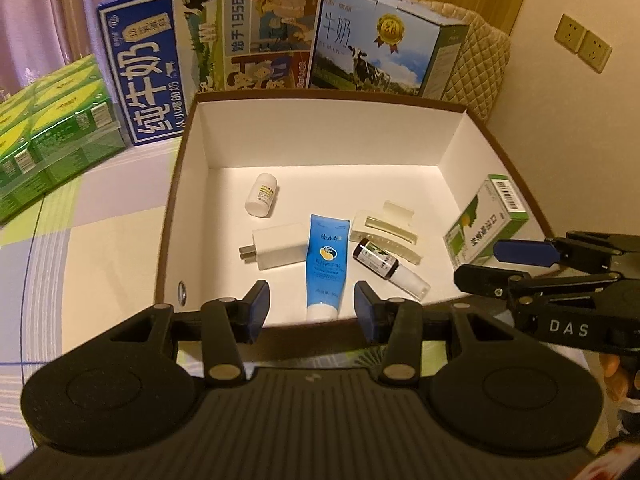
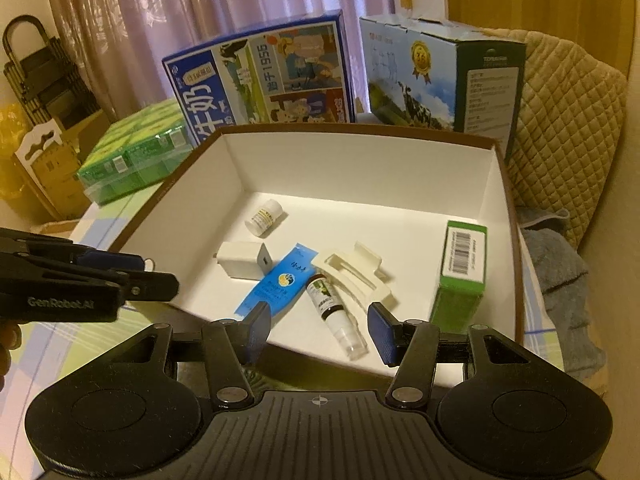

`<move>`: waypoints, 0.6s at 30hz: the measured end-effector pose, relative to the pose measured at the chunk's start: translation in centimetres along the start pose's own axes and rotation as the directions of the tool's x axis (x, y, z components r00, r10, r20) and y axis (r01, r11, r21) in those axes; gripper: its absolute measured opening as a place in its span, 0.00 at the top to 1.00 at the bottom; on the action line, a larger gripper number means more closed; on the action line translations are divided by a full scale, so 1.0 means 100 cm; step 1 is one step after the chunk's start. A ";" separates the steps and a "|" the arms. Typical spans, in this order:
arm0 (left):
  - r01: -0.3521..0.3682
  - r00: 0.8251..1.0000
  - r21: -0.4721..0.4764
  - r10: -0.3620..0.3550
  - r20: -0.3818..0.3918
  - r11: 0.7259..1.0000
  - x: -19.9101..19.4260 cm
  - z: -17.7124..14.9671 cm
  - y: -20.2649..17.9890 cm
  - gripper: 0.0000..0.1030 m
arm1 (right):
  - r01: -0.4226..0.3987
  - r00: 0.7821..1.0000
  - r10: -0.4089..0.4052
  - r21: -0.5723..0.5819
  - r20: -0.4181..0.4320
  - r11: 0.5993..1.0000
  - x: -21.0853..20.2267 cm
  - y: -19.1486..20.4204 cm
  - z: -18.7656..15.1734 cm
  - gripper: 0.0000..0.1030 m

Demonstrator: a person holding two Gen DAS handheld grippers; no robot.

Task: Organize rigid objects
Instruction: 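Withdraw both tools from the box toward the remaining items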

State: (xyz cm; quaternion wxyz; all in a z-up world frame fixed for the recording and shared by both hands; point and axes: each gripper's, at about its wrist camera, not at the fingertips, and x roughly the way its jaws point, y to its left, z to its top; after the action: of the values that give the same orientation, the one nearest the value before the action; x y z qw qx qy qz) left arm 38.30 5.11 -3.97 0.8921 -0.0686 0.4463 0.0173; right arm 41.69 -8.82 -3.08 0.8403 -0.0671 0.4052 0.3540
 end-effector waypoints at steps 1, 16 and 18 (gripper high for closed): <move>0.000 1.000 -0.003 0.000 0.004 1.000 -0.006 -0.002 0.001 0.60 | -0.003 1.000 0.003 0.006 0.006 1.000 -0.006 0.000 -0.003 0.51; -0.017 1.000 -0.063 0.017 0.000 0.998 -0.070 -0.068 0.030 0.60 | -0.045 0.999 0.045 0.053 0.000 0.998 -0.058 0.022 -0.054 0.49; -0.016 1.000 -0.077 0.015 -0.017 0.997 -0.073 -0.080 0.033 0.60 | -0.052 0.998 0.053 0.057 -0.025 0.997 -0.058 0.027 -0.064 0.48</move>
State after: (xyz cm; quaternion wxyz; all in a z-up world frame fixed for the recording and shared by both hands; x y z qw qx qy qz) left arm 27.23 7.46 -3.21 0.8848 -0.0997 0.4532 0.0410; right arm 33.46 -12.55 -2.65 0.8267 -0.0374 0.4278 0.3635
